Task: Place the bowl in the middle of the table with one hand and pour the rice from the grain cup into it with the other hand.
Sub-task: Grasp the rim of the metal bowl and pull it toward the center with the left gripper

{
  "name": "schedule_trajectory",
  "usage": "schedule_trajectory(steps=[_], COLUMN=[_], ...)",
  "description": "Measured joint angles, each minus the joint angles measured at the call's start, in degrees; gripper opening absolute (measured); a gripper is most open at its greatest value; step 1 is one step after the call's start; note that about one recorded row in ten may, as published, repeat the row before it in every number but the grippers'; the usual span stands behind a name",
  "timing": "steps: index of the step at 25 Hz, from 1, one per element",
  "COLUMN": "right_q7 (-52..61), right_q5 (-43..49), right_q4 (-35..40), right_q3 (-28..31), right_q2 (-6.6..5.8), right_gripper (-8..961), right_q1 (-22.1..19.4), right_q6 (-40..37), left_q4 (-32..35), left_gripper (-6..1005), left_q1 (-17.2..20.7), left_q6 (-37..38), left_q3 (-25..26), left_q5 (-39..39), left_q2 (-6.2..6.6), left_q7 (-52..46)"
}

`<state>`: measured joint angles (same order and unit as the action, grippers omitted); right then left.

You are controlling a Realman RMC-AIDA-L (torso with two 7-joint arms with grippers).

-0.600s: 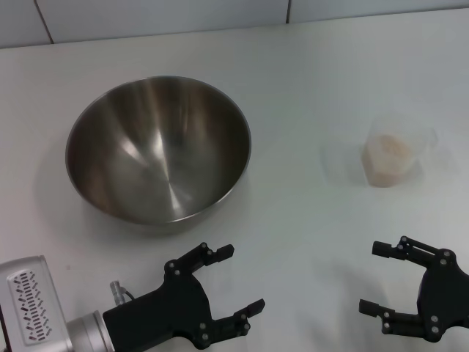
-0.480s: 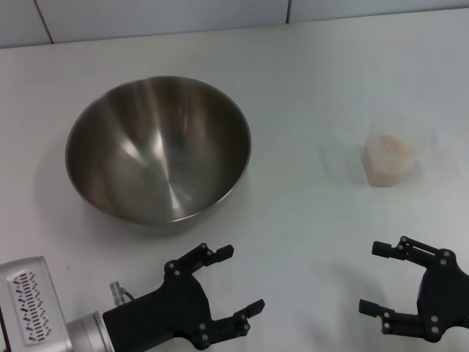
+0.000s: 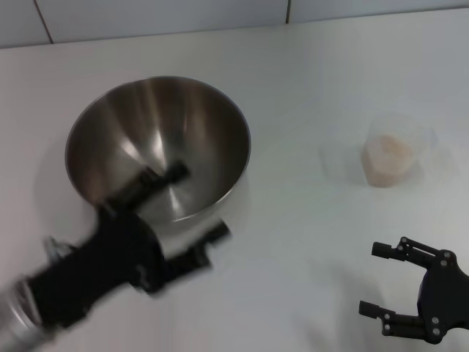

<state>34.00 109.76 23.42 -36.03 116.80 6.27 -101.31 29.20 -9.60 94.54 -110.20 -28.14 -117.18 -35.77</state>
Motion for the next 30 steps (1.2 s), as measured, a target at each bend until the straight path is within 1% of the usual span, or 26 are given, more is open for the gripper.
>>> schedule_trajectory(steps=[1, 2, 4, 5, 6, 7, 8, 9, 10, 11, 12, 14, 15, 16, 17, 18, 19, 20, 21, 25, 27, 30], right_q7=[0.0, 0.0, -0.02, -0.03, -0.03, -0.04, -0.04, -0.04, -0.04, -0.04, -0.04, -0.04, -0.04, -0.04, -0.04, -0.04, -0.04, -0.05, -0.05, -0.06, -0.07, -0.08], right_q5=[-0.07, -0.07, -0.2, -0.22, -0.22, -0.22, -0.24, -0.26, -0.3, -0.3, -0.32, -0.33, -0.35, -0.35, -0.35, -0.35, -0.35, -0.36, -0.36, -0.42, -0.42, -0.15], right_q4=[0.03, 0.03, 0.07, 0.14, 0.14, 0.22, 0.39, 0.58, 0.9, 0.9, 0.98, 0.99, 1.03, 1.03, 1.06, 1.08, 1.1, 1.25, 1.25, 2.23, 2.35, 2.59], right_q3=[0.05, 0.05, 0.07, 0.09, 0.09, 0.12, 0.17, 0.17, 0.22, 0.22, 0.25, 0.49, 0.65, 0.65, 0.69, 0.72, 0.74, 0.78, 0.78, 0.97, 1.1, 1.59], right_q2=[0.0, 0.0, 0.0, 0.0, 0.0, 0.0, 0.0, 0.0, 0.03, 0.03, 0.05, 0.07, 0.08, 0.08, 0.08, 0.09, 0.09, 0.1, 0.1, 0.51, 0.6, 0.72], right_gripper=[826, 826, 826, 826, 826, 826, 826, 825, 825, 825, 825, 825, 825, 825, 825, 825, 825, 825, 825, 825, 825, 825], right_q1=[-0.03, -0.03, -0.03, -0.02, -0.02, -0.02, -0.02, -0.01, -0.01, -0.01, 0.0, 0.12, 0.21, 0.21, 0.25, 0.28, 0.29, 0.26, 0.26, -0.04, -0.07, -0.1], right_q6=[-0.21, -0.21, -0.53, -0.67, -0.67, -0.72, -0.88, -1.04, -1.42, -1.42, -1.58, -1.91, -2.01, -2.01, -2.05, -2.13, -2.24, -2.43, -2.43, -2.62, -2.63, -2.66], left_q4=[2.01, 2.01, 9.32, 18.23, 24.21, 24.21, 29.98, 34.18, 40.68, 40.68, 43.09, 44.69, 44.84, 44.84, 44.44, 44.17, 43.66, 41.16, 41.16, 38.3, 37.68, 34.67], left_gripper=[852, 852, 851, 850, 850, 849, 849, 848, 848, 848, 847, 846, 846, 845, 845, 845, 844, 844, 843, 841, 841, 839], left_q1=[0.28, 0.28, 0.98, 1.96, 2.52, 2.52, 2.8, 2.67, 1.31, 1.31, -0.53, -4.03, -5.64, -5.64, -10.12, -10.82, -12.37, -15.86, -15.86, -18.46, -18.84, -20.39], left_q6=[0.29, 0.29, -3.24, -10.51, -17.21, -17.21, -24.03, -29.6, -37.37, -37.37, -40.25, -41.57, -41.17, -41.17, -38.8, -38.33, -37.17, -34.16, -34.16, -32.75, -32.76, -32.79], left_q3=[2.3, 2.3, 8.25, 12.53, 14.79, 14.79, 16.76, 18.11, 21.16, 21.16, 23.8, 28.07, 29.94, 29.94, 34.77, 35.5, 37.05, 39.17, 39.17, 40.1, 40.11, 40.29], left_q5=[-0.75, -0.75, -3.94, -8.99, -13.99, -13.99, -19.85, -25.9, -39.2, -39.2, -49.36, -63.82, -69.29, -69.29, -83.81, -85.5, -89.68, -96.91, -96.91, -102.93, -103.68, -106.68], left_q2=[0.57, 0.57, 2.22, 3.27, 3.8, 3.8, 4.25, 4.44, 4.53, 4.53, 4.19, 3.13, 2.42, 2.42, 0.18, -0.1, -0.62, -0.99, -0.99, -0.98, -0.98, -0.98], left_q7=[-3.02, -3.02, -11.08, -18.62, -24.94, -24.94, -31.95, -38.56, -52.19, -52.19, -62.15, -75.36, -79.84, -79.84, -89.13, -89.97, -91.94, -95.46, -95.46, -97.08, -97.11, -97.35])
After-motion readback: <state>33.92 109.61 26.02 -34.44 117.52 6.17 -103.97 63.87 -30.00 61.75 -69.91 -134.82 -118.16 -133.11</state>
